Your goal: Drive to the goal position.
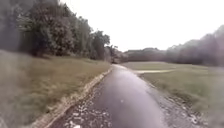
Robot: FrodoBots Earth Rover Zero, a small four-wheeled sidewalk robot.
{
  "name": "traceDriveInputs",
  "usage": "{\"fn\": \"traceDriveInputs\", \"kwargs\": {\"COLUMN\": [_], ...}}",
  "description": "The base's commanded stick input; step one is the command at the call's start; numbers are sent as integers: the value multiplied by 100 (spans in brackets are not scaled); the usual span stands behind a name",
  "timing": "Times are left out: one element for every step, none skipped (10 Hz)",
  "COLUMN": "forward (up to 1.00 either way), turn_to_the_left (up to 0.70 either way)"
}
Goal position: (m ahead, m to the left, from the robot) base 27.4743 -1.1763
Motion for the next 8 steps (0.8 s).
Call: {"fn": "traceDriveInputs", "kwargs": {"forward": [85,85,85,85,85,85,85,85], "turn_to_the_left": [-25,0,0,0,0,0,-16,-32]}}
